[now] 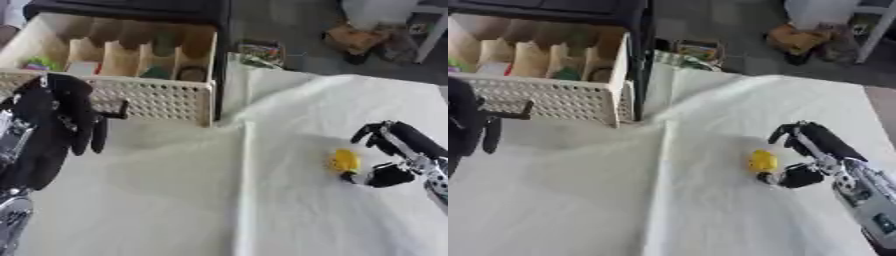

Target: Pick up objects from table and place into drawer.

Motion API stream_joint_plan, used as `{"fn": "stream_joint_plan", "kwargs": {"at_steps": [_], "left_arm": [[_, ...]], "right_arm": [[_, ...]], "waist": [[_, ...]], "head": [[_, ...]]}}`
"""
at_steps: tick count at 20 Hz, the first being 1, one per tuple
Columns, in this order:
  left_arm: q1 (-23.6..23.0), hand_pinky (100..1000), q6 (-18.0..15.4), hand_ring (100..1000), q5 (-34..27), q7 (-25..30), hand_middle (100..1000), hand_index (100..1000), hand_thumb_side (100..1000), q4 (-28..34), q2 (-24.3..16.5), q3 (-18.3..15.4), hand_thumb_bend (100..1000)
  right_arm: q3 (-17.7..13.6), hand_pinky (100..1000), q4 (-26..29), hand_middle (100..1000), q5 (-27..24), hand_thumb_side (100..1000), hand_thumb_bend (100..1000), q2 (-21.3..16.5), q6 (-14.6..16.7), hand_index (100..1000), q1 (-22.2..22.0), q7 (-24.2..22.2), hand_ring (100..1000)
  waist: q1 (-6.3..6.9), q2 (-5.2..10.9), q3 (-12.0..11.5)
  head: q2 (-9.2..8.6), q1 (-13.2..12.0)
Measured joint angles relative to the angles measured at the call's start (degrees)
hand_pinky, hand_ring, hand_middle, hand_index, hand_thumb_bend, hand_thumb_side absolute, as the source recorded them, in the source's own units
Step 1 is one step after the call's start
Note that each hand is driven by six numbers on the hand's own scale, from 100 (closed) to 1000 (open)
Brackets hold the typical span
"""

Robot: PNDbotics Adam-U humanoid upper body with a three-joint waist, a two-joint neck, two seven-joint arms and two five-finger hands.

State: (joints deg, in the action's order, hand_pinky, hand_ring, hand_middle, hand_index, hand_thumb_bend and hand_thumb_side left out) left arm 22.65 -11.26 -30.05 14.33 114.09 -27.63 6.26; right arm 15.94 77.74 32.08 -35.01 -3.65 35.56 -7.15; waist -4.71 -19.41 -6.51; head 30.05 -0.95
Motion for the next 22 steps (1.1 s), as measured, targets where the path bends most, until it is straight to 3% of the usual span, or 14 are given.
{"fn": "stream_joint_plan", "kwargs": {"at_steps": [6, 7, 22], "left_arm": [[0.0, 264, 0.3, 204, 0.6, 0.0, 379, 687, 582, 0.0, 0.0, 0.3, 100], [0.0, 264, 0.3, 204, 0.6, 0.0, 379, 686, 579, 0.0, 0.0, 0.3, 100], [0.0, 262, 1.4, 208, 1.1, -0.2, 385, 685, 584, 0.0, 0.5, 0.3, 100]], "right_arm": [[0.0, 723, -0.6, 100, 0.0, 203, 611, 0.4, -0.2, 658, 0.2, 0.4, 630], [0.0, 701, -0.7, 100, 0.0, 203, 565, 0.5, -0.2, 612, 0.2, 0.4, 604], [-0.7, 677, -0.7, 100, -4.0, 198, 496, 0.5, -3.6, 484, 0.1, 0.0, 594]], "waist": [[-0.03, -0.07, -0.2], [-0.03, -0.07, -0.2], [-0.38, -0.11, -0.2]], "head": [[0.00, -0.1], [0.00, -0.1], [0.08, -1.0]]}}
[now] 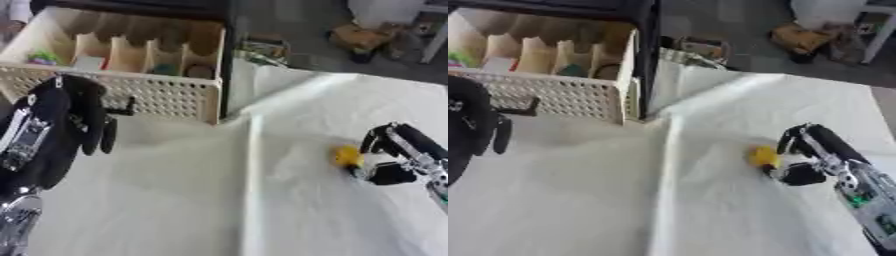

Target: Pick up objects from table and place into drawer.

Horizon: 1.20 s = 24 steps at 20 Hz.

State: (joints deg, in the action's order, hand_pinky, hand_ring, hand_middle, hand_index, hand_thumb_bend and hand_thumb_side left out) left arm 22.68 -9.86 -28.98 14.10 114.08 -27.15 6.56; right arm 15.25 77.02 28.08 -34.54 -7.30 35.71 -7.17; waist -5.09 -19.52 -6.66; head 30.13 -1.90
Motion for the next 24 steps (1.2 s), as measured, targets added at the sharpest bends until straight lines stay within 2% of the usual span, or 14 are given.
{"fn": "stream_joint_plan", "kwargs": {"at_steps": [11, 13, 15, 16, 18, 24], "left_arm": [[0.0, 262, 0.4, 209, 0.1, -0.2, 385, 685, 591, 0.0, 0.0, 0.0, 100], [0.0, 263, 0.5, 209, 0.0, -0.1, 385, 685, 591, 0.0, 0.0, 0.0, 100], [0.0, 262, 0.6, 209, 0.0, -0.1, 384, 685, 592, 0.0, 0.0, 0.0, 100], [0.0, 262, 0.7, 209, 0.0, -0.1, 384, 685, 594, 0.0, 0.0, 0.0, 100], [0.0, 262, 0.8, 209, -0.1, -0.1, 385, 685, 595, 0.0, 0.0, 0.0, 100], [0.0, 263, 0.9, 209, -0.1, 0.0, 385, 684, 591, 0.0, 0.1, 0.0, 100]], "right_arm": [[-0.4, 675, 1.0, 100, -2.2, 140, 442, -0.1, -2.0, 461, 0.0, 0.1, 592], [-0.4, 677, 1.0, 100, -2.4, 116, 433, -0.2, -2.1, 494, 0.0, 0.1, 595], [-0.4, 680, 1.0, 100, -2.5, 103, 429, -0.2, -2.2, 564, 0.1, 0.0, 597], [-0.4, 686, 1.0, 100, -2.5, 111, 432, -0.2, -2.3, 640, 0.1, -0.2, 606], [-0.4, 692, 1.0, 100, -2.5, 120, 435, -0.3, -2.2, 703, 0.1, -0.6, 617], [-0.8, 709, 1.4, 100, -2.5, 132, 441, -0.5, -1.6, 757, 0.3, -2.0, 637]], "waist": [[-0.07, 0.01, 0.2], [-0.14, 0.02, 0.1], [-0.22, 0.04, 0.0], [-0.25, 0.05, 0.0], [-0.26, 0.05, 0.0], [-0.30, 0.05, 0.0]], "head": [[0.01, -0.1], [-0.01, -0.1], [-0.04, -0.1], [-0.05, -0.1], [-0.06, -0.1], [-0.07, -0.2]]}}
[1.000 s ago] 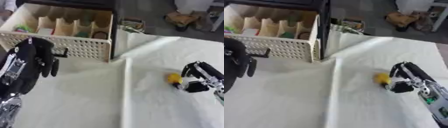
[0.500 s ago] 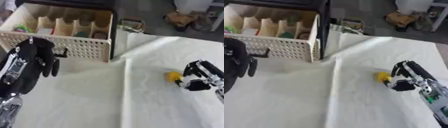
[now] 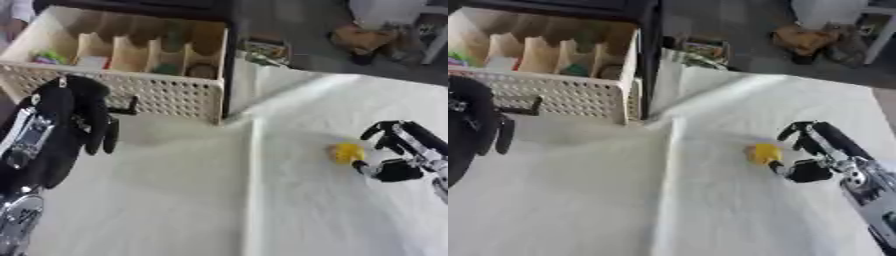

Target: Pick up objects from table and place into drawer.

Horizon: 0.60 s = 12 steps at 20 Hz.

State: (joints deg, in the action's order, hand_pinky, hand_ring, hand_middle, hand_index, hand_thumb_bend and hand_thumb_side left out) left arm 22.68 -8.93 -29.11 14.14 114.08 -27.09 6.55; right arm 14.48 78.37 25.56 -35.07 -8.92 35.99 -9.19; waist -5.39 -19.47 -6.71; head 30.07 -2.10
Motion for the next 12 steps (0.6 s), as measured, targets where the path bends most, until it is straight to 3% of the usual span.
{"fn": "stream_joint_plan", "kwargs": {"at_steps": [12], "left_arm": [[0.0, 258, 0.4, 208, 0.4, 0.1, 385, 675, 583, 0.0, 0.5, 0.0, 100]], "right_arm": [[-0.4, 718, 0.3, 100, -0.1, 100, 428, 0.0, 0.9, 777, 1.5, -2.6, 653]], "waist": [[-0.05, -0.04, -0.1]], "head": [[0.00, -0.3]]}}
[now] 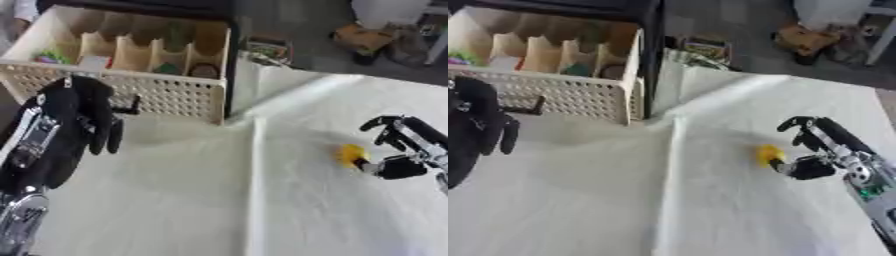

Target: Pick up objects from table and place into drawer.

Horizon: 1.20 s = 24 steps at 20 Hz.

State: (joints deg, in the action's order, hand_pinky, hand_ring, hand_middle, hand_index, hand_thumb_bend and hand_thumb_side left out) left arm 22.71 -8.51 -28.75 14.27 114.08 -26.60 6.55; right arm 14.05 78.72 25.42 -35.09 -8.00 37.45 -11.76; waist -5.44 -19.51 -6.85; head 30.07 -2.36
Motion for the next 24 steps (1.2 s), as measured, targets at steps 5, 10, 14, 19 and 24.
{"fn": "stream_joint_plan", "kwargs": {"at_steps": [5, 10, 14, 19, 24], "left_arm": [[0.1, 256, 0.2, 205, 0.1, 0.0, 383, 672, 575, 0.0, 0.4, 0.0, 100], [0.1, 256, 0.3, 205, 0.5, 0.1, 384, 670, 569, 0.0, 0.5, 0.0, 100], [0.1, 256, 0.7, 205, 0.9, 0.1, 382, 668, 566, 0.0, 0.7, 0.0, 100], [0.2, 255, 0.9, 205, 1.1, 0.1, 381, 666, 563, 0.0, 1.0, 0.0, 100], [0.3, 255, 1.1, 204, 1.2, 0.1, 381, 664, 562, 0.0, 1.0, 0.0, 100]], "right_arm": [[0.2, 718, -0.8, 137, -0.2, 100, 351, 0.0, 0.3, 777, 0.8, -2.7, 660], [0.2, 716, -2.4, 186, -1.9, 100, 122, 0.0, -0.3, 764, 1.4, -6.8, 663], [0.1, 715, -2.9, 197, -3.8, 100, 100, 0.0, -1.3, 748, 1.8, -9.6, 661], [-0.3, 715, -2.9, 222, -5.9, 100, 100, 0.0, -2.5, 751, 1.9, -11.8, 662], [-0.8, 714, -2.9, 233, -7.8, 100, 100, -0.2, -3.9, 782, 2.1, -13.4, 664]], "waist": [[-0.02, -0.09, -0.6], [-0.18, -0.32, -1.0], [-0.32, -0.33, -1.0], [-0.34, -0.34, -1.0], [-0.34, -0.34, -1.1]], "head": [[-0.01, 0.1], [-0.01, 0.2], [-0.01, 0.1], [0.00, 0.0], [0.00, -0.1]]}}
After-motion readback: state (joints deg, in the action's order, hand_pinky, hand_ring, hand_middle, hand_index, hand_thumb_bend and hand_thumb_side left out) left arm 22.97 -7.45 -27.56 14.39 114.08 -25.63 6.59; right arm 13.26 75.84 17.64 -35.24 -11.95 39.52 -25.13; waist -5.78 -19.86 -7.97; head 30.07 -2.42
